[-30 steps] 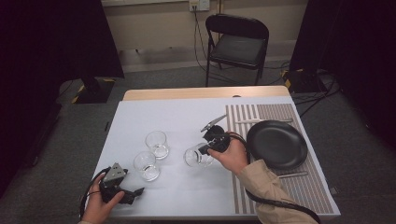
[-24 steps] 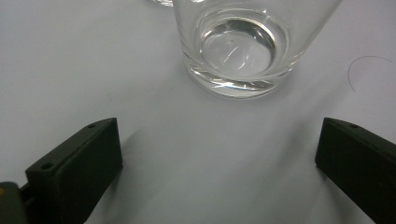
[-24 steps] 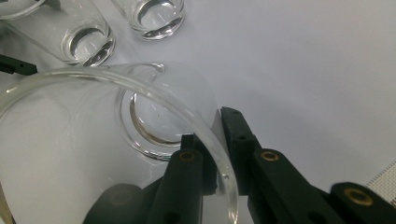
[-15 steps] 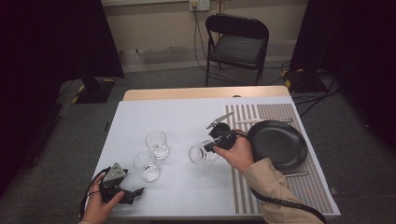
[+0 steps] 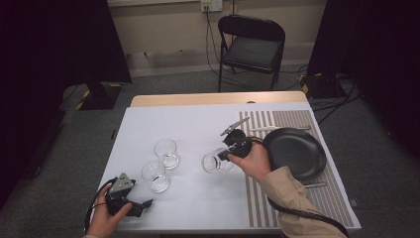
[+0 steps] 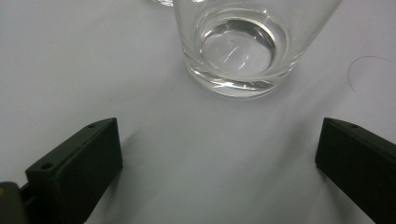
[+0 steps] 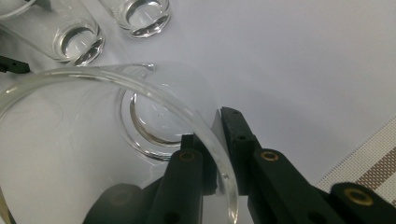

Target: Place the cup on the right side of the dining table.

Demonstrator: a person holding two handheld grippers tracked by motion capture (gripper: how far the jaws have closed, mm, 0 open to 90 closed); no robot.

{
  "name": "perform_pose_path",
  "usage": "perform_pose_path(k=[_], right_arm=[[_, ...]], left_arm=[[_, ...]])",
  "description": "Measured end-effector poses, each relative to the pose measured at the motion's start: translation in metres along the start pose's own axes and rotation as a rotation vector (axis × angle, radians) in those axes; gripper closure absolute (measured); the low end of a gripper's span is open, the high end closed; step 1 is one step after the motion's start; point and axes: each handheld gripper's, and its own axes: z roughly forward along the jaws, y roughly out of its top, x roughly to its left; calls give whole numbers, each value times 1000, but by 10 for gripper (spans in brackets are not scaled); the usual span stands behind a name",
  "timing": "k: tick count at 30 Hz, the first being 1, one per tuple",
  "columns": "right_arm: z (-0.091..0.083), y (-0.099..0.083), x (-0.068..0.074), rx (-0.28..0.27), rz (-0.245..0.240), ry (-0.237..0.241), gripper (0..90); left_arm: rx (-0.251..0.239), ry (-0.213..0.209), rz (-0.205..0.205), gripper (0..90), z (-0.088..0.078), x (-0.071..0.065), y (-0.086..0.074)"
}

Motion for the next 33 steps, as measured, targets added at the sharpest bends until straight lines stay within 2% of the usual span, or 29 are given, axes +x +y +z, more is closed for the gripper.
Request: perform_pose_path(k=[16,33], right_arm=[[1,4,-1,-5,11,7,850],[0,2,-5,-8,21,-9,851]], left_arm=[[-3,-3,-7,0,0,0,0],[0,-3,-7,0,0,0,0]])
